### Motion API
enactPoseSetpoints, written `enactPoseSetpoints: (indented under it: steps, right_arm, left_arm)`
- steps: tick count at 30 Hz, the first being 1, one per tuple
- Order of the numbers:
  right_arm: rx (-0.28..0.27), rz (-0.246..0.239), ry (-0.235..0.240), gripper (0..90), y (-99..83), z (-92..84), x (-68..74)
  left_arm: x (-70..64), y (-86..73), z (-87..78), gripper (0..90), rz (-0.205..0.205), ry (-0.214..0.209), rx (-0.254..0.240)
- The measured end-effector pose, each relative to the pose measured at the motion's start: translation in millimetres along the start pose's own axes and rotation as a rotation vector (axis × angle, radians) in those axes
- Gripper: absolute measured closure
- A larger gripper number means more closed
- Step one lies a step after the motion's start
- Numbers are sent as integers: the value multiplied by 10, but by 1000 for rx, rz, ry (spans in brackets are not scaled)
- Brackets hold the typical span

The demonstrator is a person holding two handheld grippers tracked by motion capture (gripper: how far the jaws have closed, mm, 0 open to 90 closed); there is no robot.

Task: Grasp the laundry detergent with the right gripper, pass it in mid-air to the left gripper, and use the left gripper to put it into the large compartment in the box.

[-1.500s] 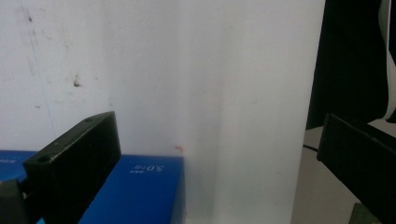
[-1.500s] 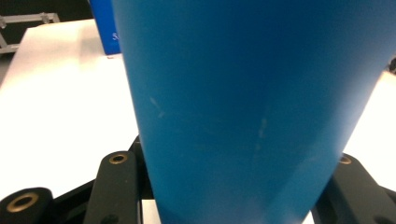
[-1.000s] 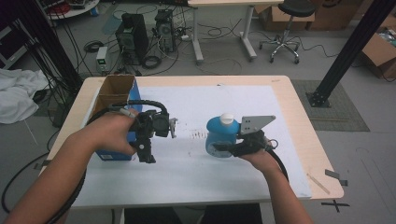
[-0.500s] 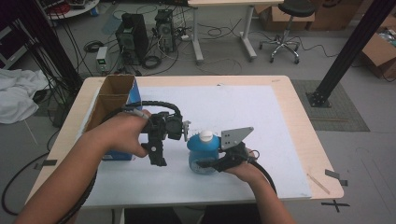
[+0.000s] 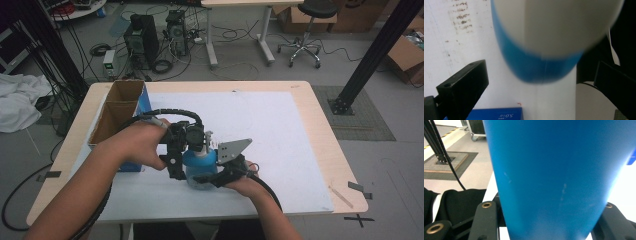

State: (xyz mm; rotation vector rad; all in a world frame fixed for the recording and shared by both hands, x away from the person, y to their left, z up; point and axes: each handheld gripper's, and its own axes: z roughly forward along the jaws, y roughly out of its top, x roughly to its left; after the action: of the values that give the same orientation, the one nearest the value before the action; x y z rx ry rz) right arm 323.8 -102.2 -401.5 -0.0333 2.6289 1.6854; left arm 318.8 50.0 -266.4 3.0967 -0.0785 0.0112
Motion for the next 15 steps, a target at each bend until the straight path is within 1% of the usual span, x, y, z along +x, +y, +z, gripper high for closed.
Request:
enactPoseSetpoints:
  steps: [3, 8, 11, 15]
  right_arm:
    - [1, 1, 6, 456, 26, 90, 3]
    - [10, -2, 8, 456, 45, 167, 6]
    - [3, -2, 15, 456, 60, 209, 14]
    - [-8, -10, 12, 456, 80, 254, 14]
  left_arm:
    - [-15, 11, -6, 1, -1, 0, -4]
    - [-33, 26, 2, 1, -5, 5, -8]
    - [-41, 37, 17, 1, -6, 10, -8]
    - [-52, 51, 39, 1, -13, 8, -1]
